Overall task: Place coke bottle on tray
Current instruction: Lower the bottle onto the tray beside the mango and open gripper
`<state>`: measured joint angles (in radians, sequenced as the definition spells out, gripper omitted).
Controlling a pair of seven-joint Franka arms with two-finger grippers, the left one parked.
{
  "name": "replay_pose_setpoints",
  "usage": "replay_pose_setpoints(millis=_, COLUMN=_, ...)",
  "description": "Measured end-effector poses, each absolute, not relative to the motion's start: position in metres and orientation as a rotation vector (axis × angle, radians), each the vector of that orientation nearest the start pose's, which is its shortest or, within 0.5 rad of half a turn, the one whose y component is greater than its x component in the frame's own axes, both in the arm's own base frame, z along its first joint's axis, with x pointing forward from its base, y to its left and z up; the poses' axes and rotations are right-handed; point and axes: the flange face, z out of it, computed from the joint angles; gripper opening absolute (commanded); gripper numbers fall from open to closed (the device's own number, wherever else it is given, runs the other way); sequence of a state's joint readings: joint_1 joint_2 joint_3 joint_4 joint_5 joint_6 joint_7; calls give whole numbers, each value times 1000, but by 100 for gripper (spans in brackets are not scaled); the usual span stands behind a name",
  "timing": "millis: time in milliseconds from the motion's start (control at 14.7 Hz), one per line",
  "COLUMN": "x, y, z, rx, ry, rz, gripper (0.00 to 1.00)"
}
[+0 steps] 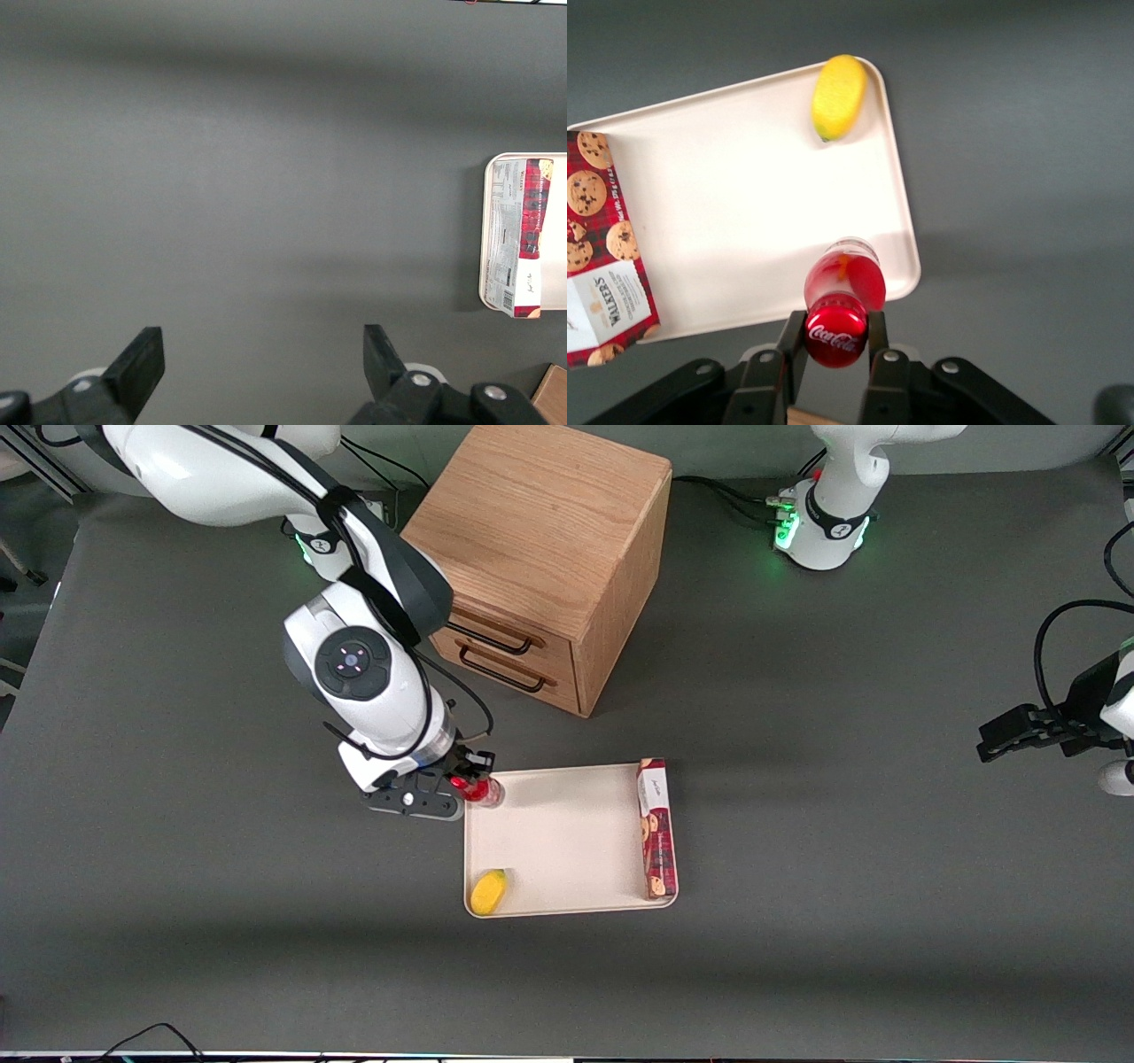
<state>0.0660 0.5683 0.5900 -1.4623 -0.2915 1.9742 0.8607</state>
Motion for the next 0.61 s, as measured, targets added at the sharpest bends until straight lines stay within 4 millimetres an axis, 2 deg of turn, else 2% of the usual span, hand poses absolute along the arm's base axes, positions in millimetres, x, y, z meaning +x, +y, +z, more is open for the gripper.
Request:
replay_pose_setpoints(millis=273, x=609, y=352, z=363, rx=-3112, ry=297, rz=-78, gripper=9)
replay_pose_setpoints(millis=341, x=608, y=353, z=352, rx=-3127, ry=300, rz=-92, gripper=20)
replay_pose_setpoints(millis=477, x=606, y=355, z=340, rx=-3137, ry=296, rz=-91, gripper=62)
replay_pose_setpoints(millis=545, x=606, y=355, z=341, rx=-3135, ry=296, rz=-95, gripper=100)
replay_pose_setpoints(millis=614, x=606, y=356, z=341, rx=-3134, ry=297, rz=-95, gripper=100)
